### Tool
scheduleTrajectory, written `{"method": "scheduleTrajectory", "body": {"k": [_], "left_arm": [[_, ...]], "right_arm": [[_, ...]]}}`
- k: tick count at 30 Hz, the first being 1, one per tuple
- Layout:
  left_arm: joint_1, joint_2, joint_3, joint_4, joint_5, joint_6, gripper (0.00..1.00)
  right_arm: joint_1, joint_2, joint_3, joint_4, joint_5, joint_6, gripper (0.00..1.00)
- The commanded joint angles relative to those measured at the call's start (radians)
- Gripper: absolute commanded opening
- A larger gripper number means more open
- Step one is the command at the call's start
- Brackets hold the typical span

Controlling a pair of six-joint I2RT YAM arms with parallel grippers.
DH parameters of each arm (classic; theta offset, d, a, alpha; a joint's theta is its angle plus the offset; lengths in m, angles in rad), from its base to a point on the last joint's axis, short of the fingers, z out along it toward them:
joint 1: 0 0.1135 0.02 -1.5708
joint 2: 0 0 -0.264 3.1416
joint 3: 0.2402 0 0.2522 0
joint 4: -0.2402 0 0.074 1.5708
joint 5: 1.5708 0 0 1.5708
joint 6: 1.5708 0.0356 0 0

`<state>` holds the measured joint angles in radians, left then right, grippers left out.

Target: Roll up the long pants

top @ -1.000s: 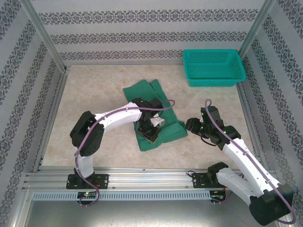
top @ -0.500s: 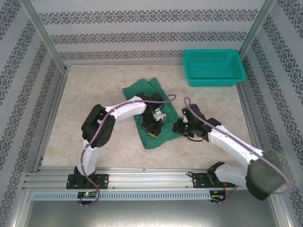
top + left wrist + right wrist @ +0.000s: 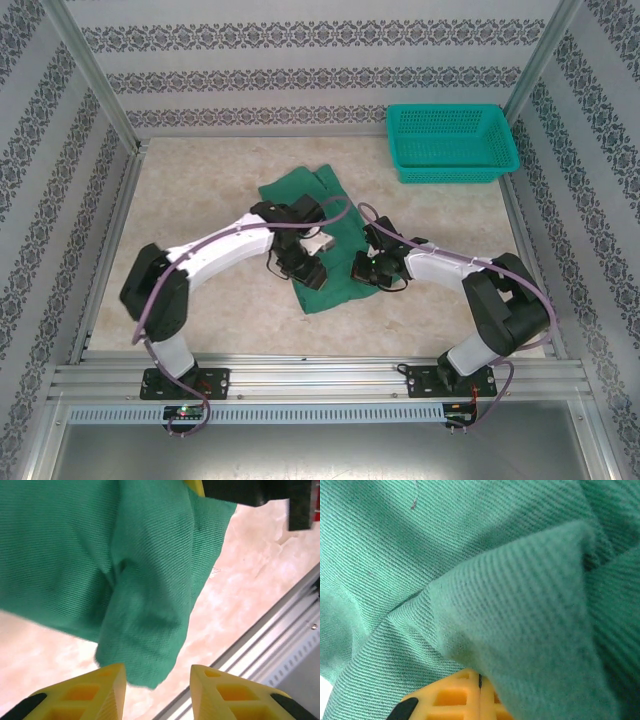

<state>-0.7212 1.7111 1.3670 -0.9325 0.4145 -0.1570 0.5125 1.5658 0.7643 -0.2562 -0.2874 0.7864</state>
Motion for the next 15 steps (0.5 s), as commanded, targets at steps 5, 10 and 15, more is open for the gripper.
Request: {"method": "scheduleTrajectory", "body": {"k": [5,10,15], "left_arm": [[-0.080,-0.113,-0.188,0.316,0.081,-0.060,0.29],[-0.080,0.053,-0.192,0.376,0.083,-0.104,0.07],[-0.007,0.294,-0.125,0.224,-0.089,-0.183,0.02]], "right_arm": [[-0.009,0.042,-0.047,0.031,0.008,0.031,0.00],[-0.012,0.043,-0.053,0.027,0.008,0.036,0.00],[-0.013,0.028,-0.058,0.003,0.012,0.027,0.00]]}}
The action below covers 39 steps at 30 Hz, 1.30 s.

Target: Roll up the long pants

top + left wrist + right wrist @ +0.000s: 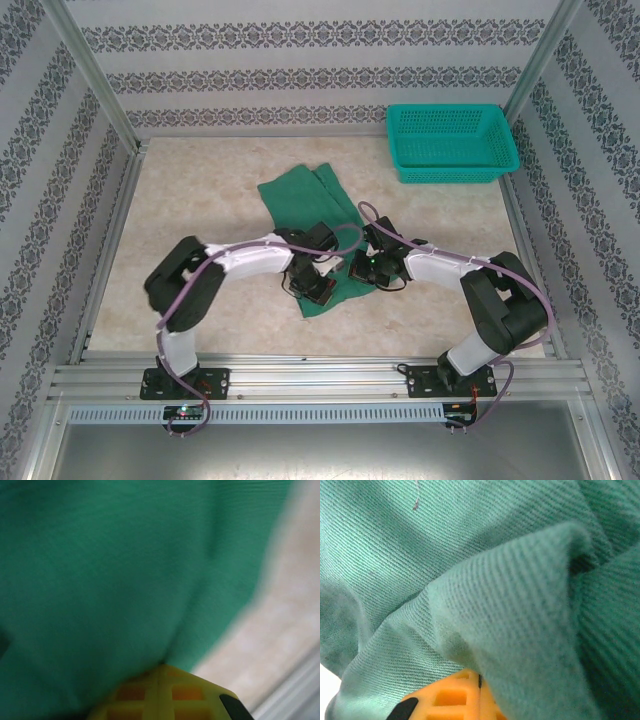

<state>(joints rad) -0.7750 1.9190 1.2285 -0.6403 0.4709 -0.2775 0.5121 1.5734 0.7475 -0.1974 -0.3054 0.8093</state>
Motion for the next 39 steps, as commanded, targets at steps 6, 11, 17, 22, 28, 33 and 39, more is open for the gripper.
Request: {"method": "scheduleTrajectory", "body": {"k": [6,11,17,22,28,33,39], "left_arm": [[-0.154,-0.056,0.055,-0.145,-0.542,0.027,0.11],[-0.339,-0.237,-0.062,-0.033,-0.727,0.105,0.45],[-0.438,-0.226,-0.166,0.045,-0.928,0.172,0.51],[-0.496,-0.173,-0.219,0.211,-1.179,0.263,0.52],[-0.512,-0.222,-0.257,0.345,-1.055,0.340,0.61],[-0.513,-0.262,-0.229,0.341,-0.865,0.361,0.66],[-0.511,-0.177,-0.158,0.304,-0.795,0.406,0.67]], "right_arm": [[-0.020,-0.044,-0.102,-0.059,0.045,0.010,0.00],[-0.035,-0.070,-0.149,-0.040,0.037,0.014,0.00],[-0.042,-0.102,-0.193,-0.022,0.025,0.013,0.00],[-0.074,-0.165,-0.247,0.001,-0.015,0.020,0.00],[-0.109,-0.266,-0.285,-0.027,-0.022,0.011,0.00],[-0.127,-0.284,-0.260,-0.070,-0.024,-0.016,0.00],[-0.144,-0.251,-0.246,-0.047,-0.050,-0.013,0.00]]}}
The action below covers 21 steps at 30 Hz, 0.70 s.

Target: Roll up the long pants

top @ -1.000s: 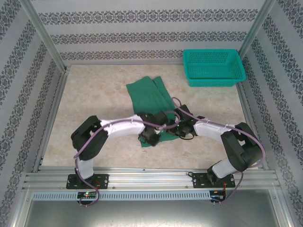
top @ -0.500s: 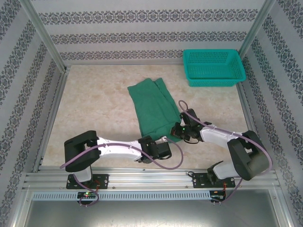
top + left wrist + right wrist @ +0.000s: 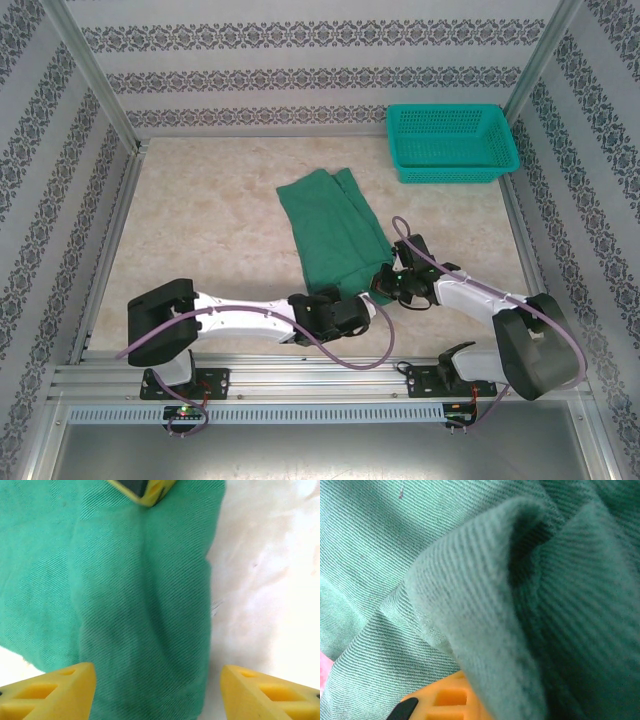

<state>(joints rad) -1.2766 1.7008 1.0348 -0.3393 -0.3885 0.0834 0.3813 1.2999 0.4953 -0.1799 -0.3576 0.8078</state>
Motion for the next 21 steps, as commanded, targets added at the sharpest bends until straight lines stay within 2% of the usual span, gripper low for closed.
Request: {"method": "scheduleTrajectory", "body": {"k": [1,5,11,21], "left_arm": [[-0.010,0.055,0.039,0.014,0.070,0.048,0.68],[0.010,0.159,0.062,0.043,-0.021,0.061,0.69],[0.100,0.300,0.069,0.080,-0.151,0.063,0.69],[0.250,0.389,0.090,0.124,-0.176,0.096,0.68]], "right_arm": [[-0.012,0.027,0.009,-0.061,-0.001,-0.011,0.00],[-0.015,0.034,0.023,-0.063,-0.009,-0.013,0.00],[-0.023,0.020,0.029,-0.085,-0.016,-0.029,0.00],[-0.051,0.059,0.047,-0.080,-0.042,-0.045,0.00]]}}
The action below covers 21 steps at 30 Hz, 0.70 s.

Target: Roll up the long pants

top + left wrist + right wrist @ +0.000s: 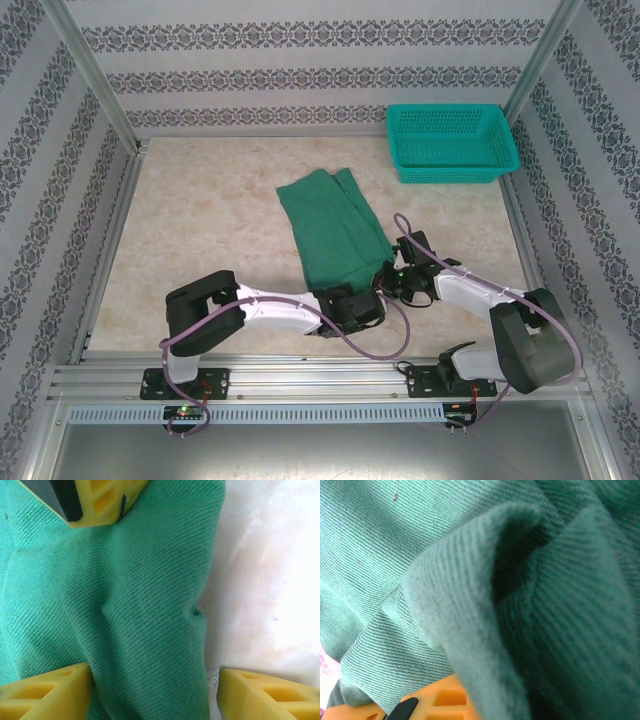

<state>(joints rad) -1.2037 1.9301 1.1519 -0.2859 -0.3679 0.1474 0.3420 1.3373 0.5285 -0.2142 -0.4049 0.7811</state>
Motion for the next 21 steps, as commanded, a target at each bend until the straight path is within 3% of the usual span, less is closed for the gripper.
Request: {"method": "scheduleTrajectory", "body": {"k": [1,3,4,6,7,13,16,21], "left_arm": [[0.201,0.175,-0.013,0.052,-0.183,0.023,0.67],[0.257,0.228,0.033,-0.003,-0.139,-0.015,0.58],[0.286,0.257,0.061,-0.037,-0.096,-0.027,0.47],[0.329,0.324,0.122,-0.104,-0.061,-0.058,0.08],[0.339,0.345,0.143,-0.131,-0.032,-0.061,0.00],[0.314,0.221,0.093,-0.213,0.247,-0.106,0.00],[0.286,0.138,0.085,-0.290,0.358,-0.168,0.00],[0.273,-0.013,0.070,-0.358,0.567,-0.265,0.00]], "right_arm": [[-0.014,0.024,0.016,-0.045,0.006,-0.019,0.00],[-0.017,0.032,0.018,-0.036,0.000,-0.017,0.00],[-0.019,0.037,0.019,-0.032,-0.006,-0.016,0.00],[-0.018,0.042,0.024,-0.029,-0.012,-0.013,0.00],[-0.021,0.042,0.026,-0.031,-0.011,-0.011,0.00],[-0.053,-0.028,0.079,-0.103,0.016,-0.049,0.00],[-0.096,-0.107,0.147,-0.198,0.108,-0.090,0.03],[-0.171,-0.204,0.235,-0.305,0.177,-0.139,0.35]]}}
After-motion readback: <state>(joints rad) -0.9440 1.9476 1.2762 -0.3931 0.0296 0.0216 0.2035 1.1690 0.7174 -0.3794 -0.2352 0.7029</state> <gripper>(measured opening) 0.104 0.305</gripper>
